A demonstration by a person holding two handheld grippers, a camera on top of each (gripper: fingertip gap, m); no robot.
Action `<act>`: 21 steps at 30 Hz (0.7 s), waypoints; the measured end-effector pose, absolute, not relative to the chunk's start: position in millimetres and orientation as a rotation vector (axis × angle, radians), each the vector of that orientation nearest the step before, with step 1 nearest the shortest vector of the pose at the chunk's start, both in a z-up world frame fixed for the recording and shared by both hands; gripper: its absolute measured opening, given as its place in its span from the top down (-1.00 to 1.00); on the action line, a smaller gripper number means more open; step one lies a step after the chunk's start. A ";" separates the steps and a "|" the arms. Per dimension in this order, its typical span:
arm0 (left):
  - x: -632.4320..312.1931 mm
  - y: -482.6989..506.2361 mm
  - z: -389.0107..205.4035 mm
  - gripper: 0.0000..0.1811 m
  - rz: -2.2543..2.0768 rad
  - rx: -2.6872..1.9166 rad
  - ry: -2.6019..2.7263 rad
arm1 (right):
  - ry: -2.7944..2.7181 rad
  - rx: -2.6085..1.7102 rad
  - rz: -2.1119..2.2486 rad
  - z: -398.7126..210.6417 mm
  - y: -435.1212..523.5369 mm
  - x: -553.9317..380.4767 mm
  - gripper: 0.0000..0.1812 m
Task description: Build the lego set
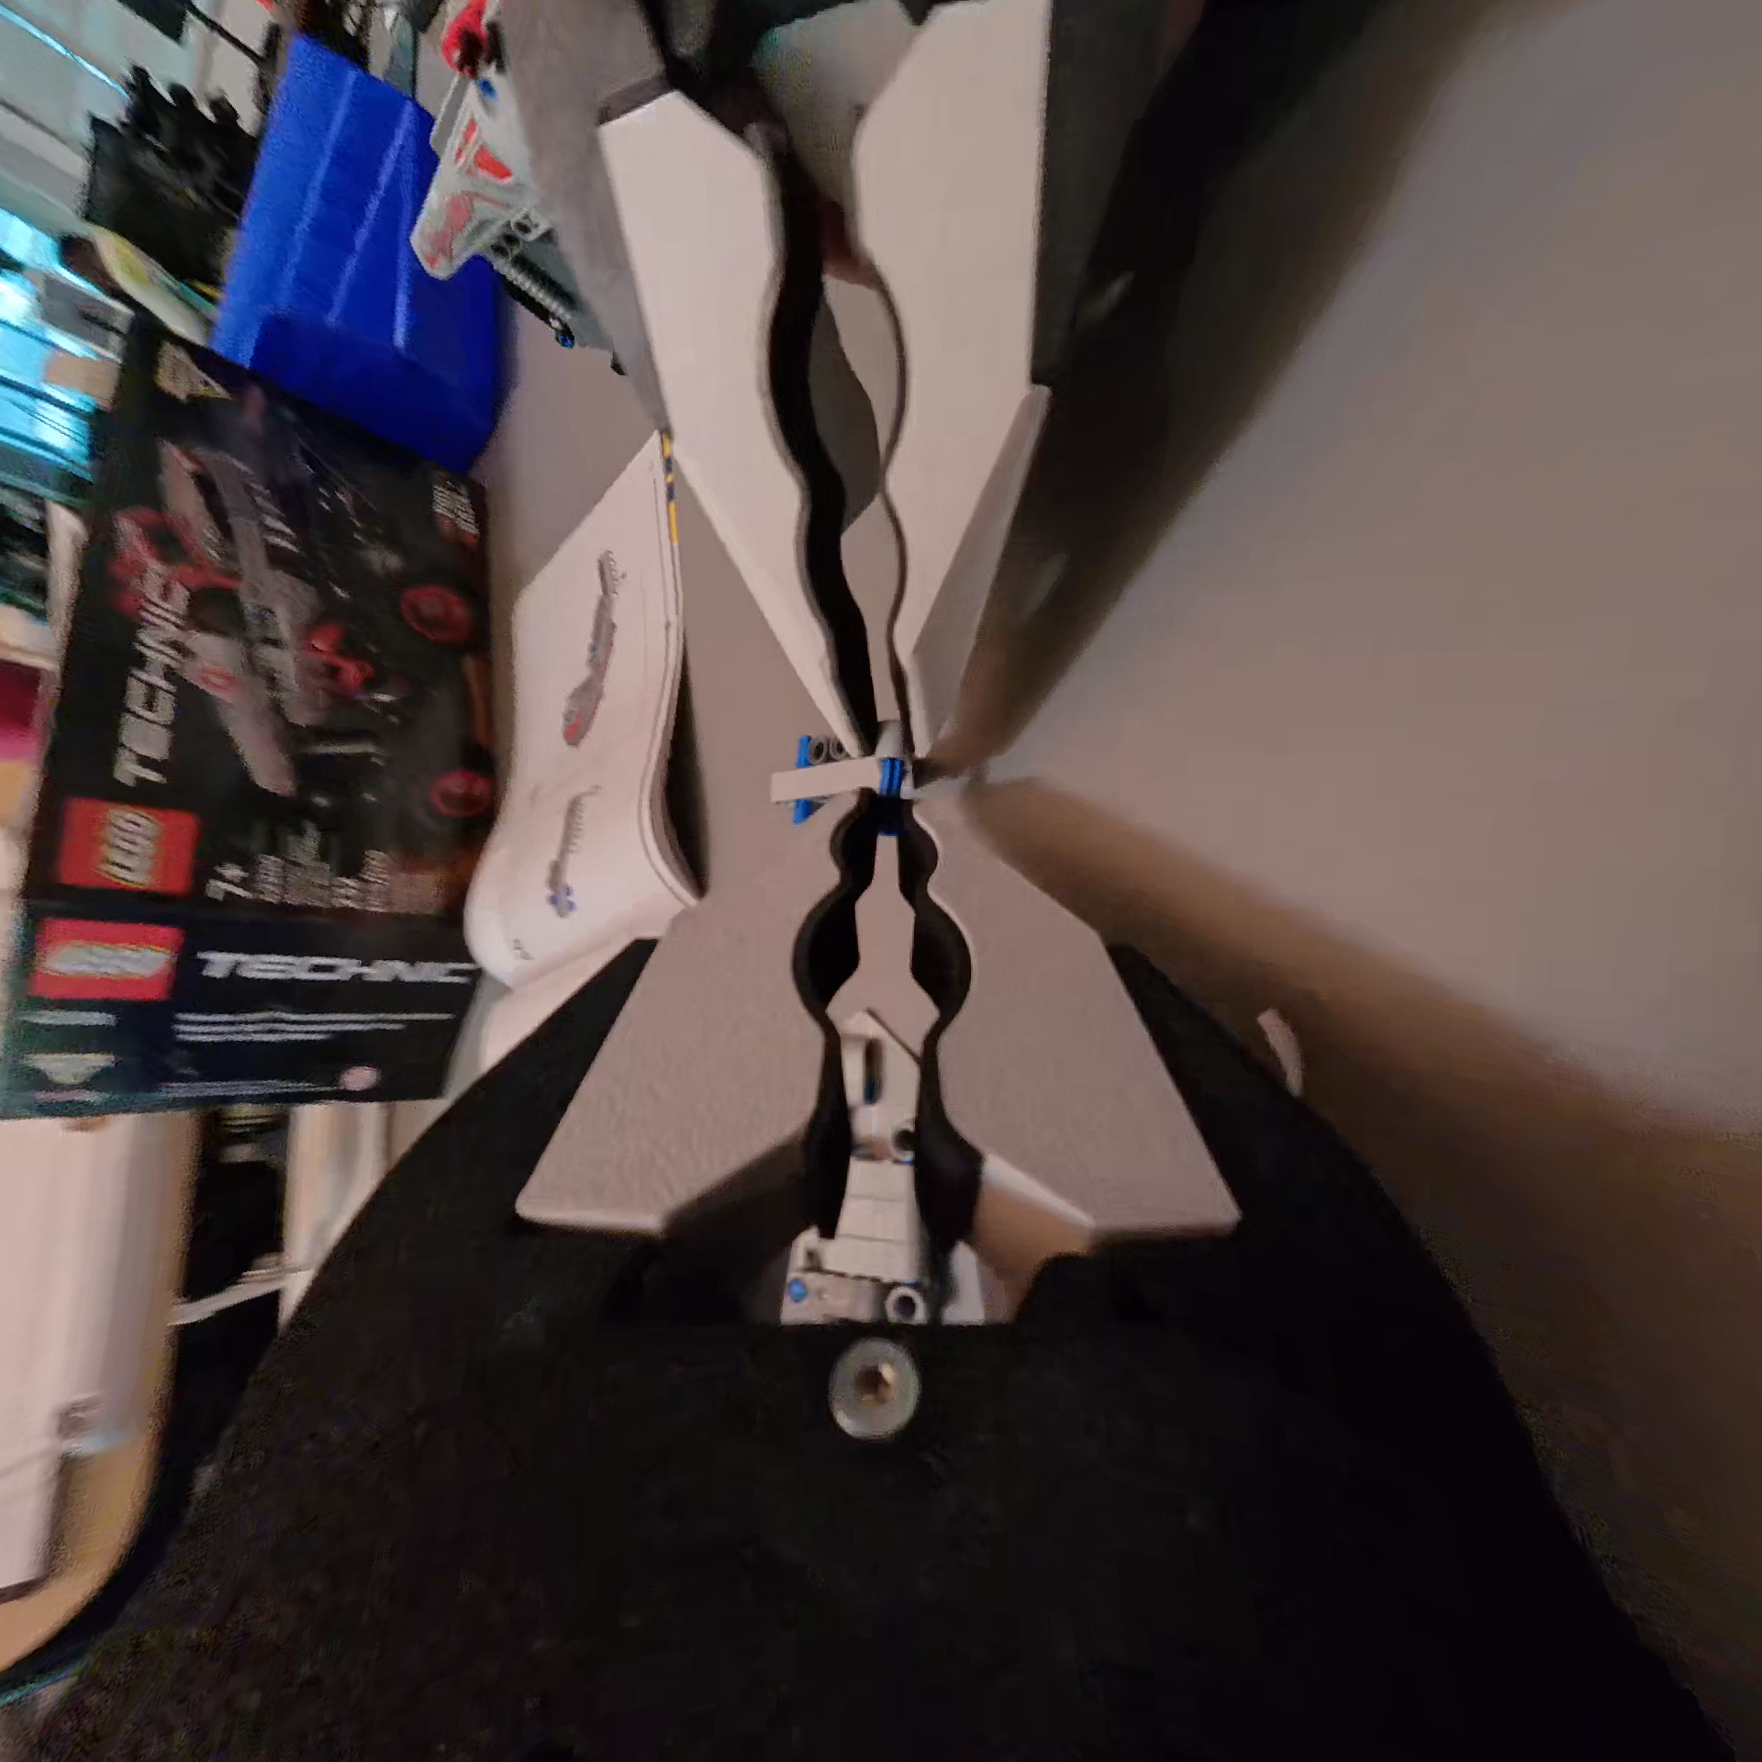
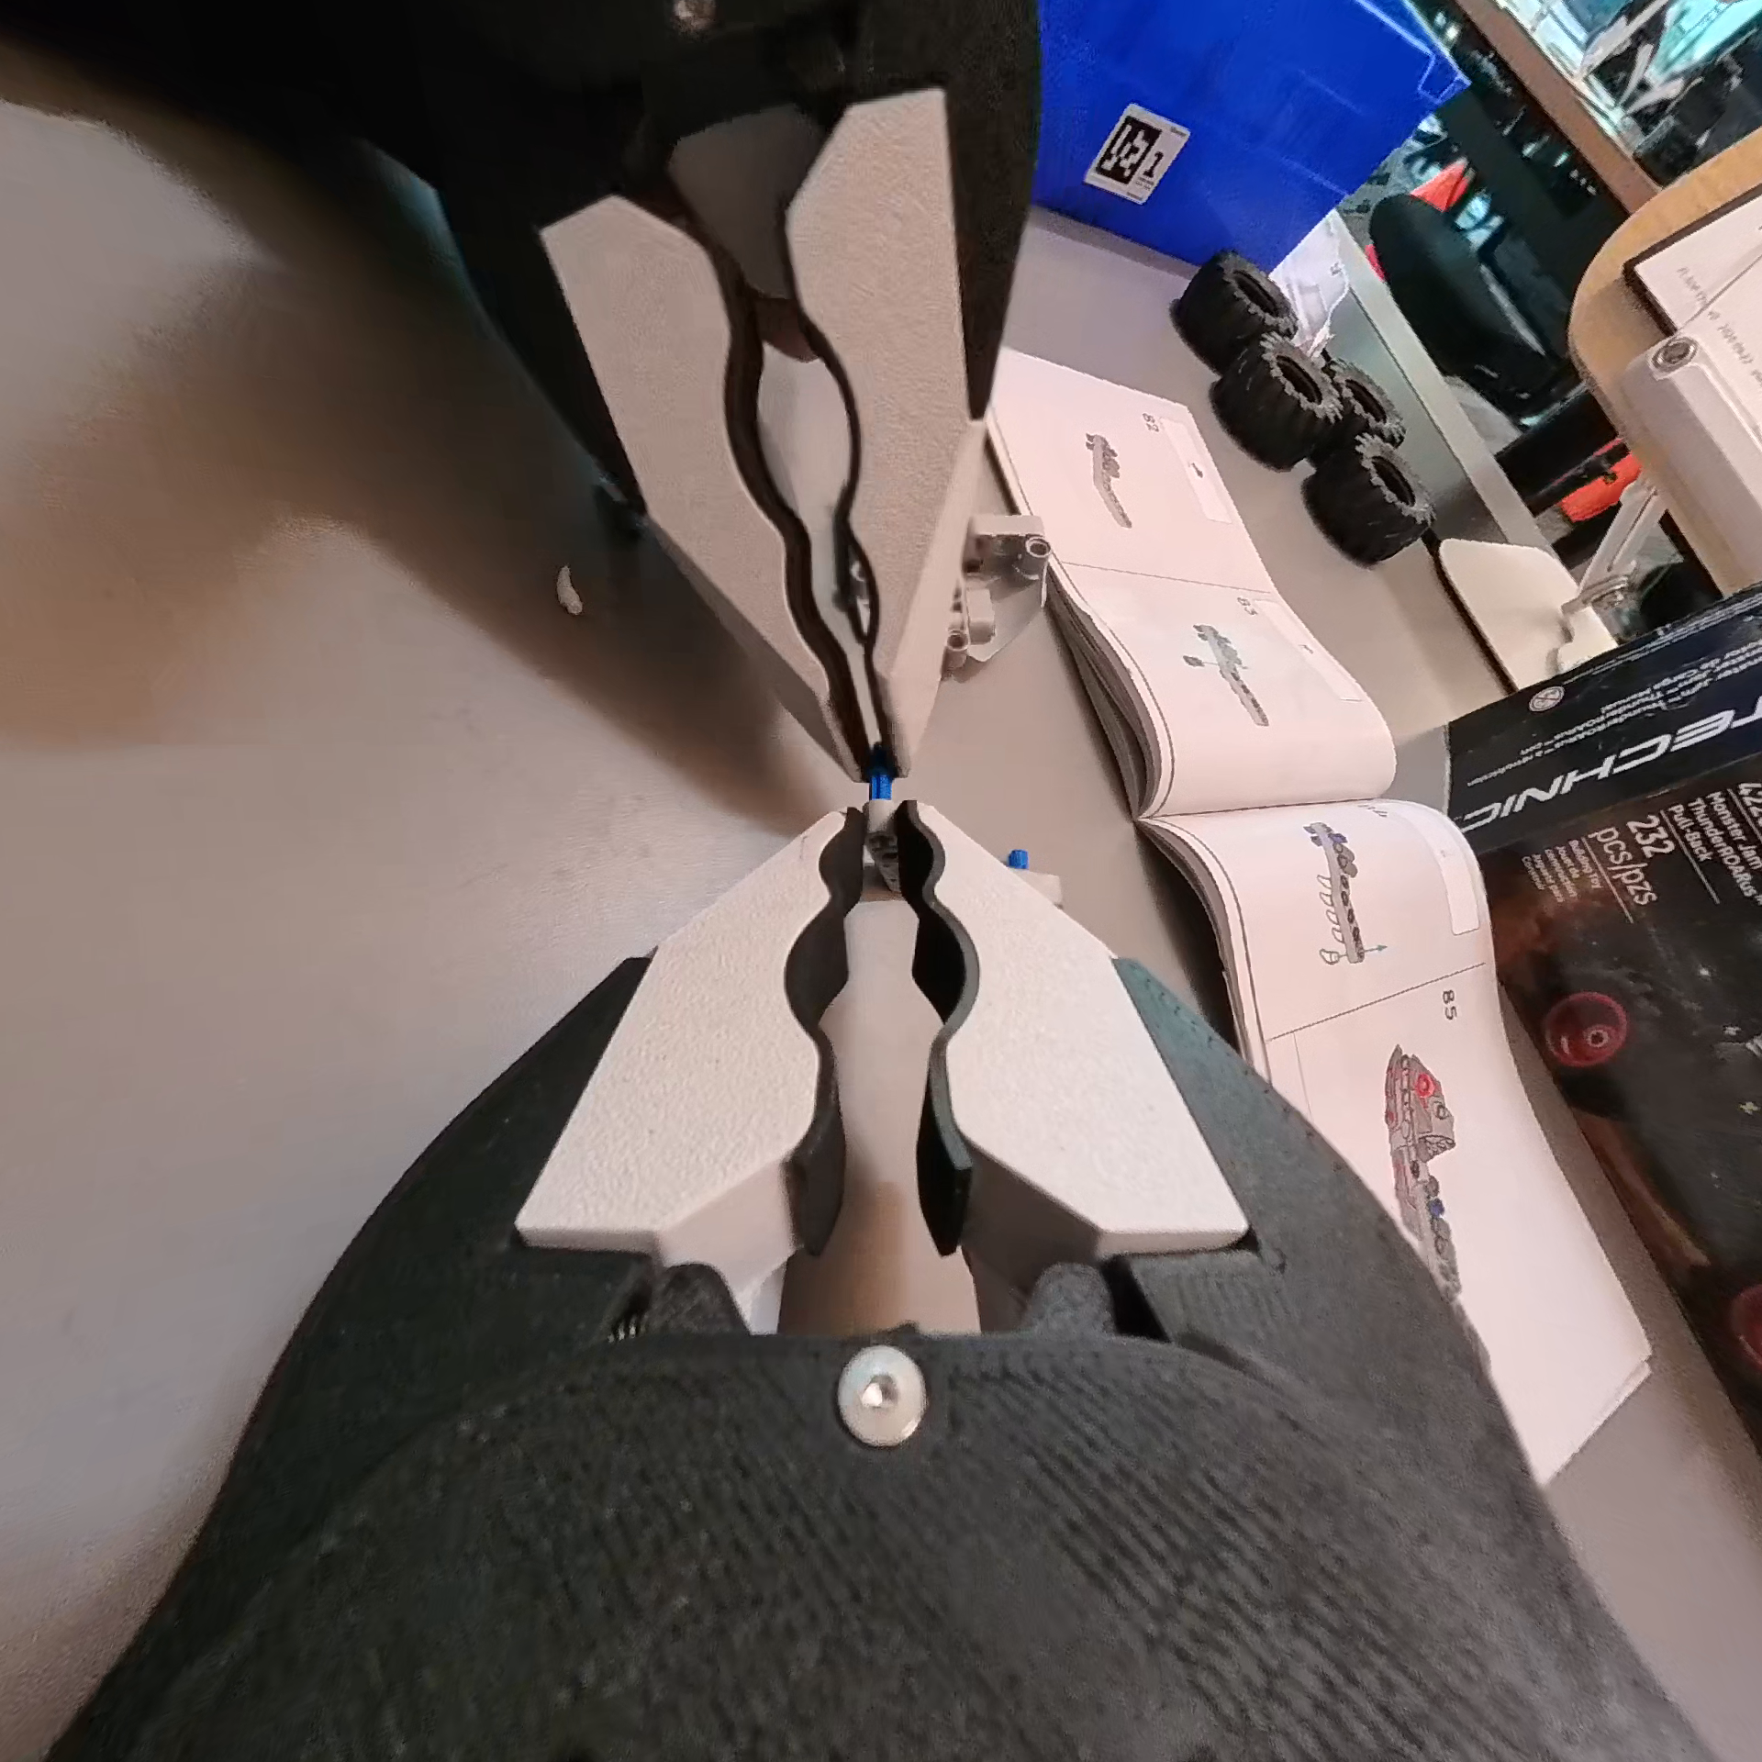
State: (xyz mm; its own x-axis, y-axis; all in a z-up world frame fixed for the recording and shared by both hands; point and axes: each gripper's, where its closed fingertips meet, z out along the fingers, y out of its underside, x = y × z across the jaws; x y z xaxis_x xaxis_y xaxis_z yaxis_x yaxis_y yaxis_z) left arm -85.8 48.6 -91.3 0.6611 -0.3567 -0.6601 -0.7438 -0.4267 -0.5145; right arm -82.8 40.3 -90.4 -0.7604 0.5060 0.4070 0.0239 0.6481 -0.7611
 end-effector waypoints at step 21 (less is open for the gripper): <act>-83.9 53.3 -50.9 0.99 0.730 -1.867 0.769 | -2.150 -0.627 1.474 -50.3 41.8 -85.6 0.94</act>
